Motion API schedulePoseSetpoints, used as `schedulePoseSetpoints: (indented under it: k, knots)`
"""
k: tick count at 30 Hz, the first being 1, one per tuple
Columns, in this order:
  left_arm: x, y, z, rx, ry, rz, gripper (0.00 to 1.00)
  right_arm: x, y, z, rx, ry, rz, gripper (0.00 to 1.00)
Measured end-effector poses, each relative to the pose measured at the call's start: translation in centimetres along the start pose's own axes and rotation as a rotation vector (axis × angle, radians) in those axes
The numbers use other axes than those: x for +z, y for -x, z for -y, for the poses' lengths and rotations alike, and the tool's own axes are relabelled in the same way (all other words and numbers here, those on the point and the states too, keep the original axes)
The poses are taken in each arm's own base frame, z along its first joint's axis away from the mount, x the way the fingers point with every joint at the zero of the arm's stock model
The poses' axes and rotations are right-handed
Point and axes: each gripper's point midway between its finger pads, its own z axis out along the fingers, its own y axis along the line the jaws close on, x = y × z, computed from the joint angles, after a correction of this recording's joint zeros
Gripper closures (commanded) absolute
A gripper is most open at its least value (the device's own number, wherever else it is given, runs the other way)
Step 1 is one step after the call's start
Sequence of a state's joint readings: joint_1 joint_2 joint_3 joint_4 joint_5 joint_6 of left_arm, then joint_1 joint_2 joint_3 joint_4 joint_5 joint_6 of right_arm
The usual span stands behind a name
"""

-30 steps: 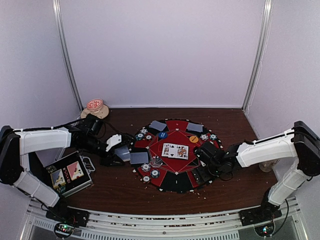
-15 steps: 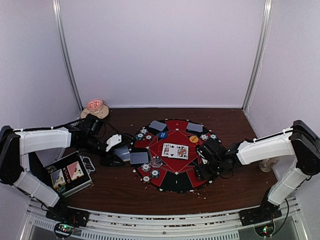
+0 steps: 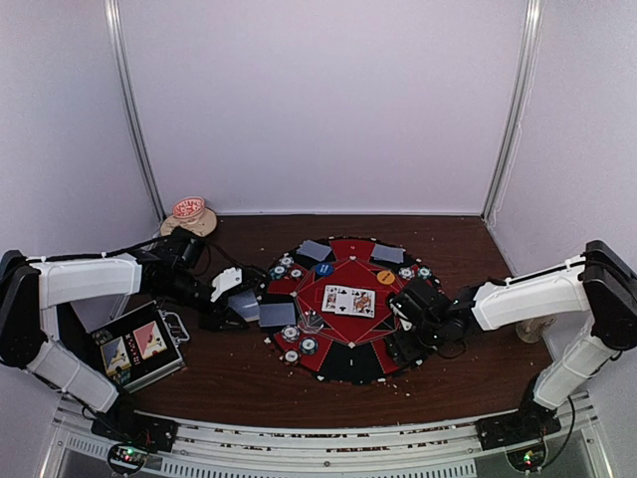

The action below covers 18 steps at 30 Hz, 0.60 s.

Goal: Distribute texas hold em gaming equipment
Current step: Pick up the all-in button from position 10.

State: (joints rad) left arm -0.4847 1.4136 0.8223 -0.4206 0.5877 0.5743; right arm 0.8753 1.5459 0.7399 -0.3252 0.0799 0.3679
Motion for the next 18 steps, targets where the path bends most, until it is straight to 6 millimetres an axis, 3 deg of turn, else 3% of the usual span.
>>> schedulePoseSetpoints:
  k: [8,18]
  knots:
    - [0.0,0.0,0.0,0.0,0.0,0.0,0.54,-0.62,-1.11,0.41,-0.011,-0.016,-0.041,0.16]
    - [0.0,0.0,0.0,0.0,0.0,0.0,0.54,-0.57,-0.86,0.93,-0.008,-0.043,-0.031,0.16]
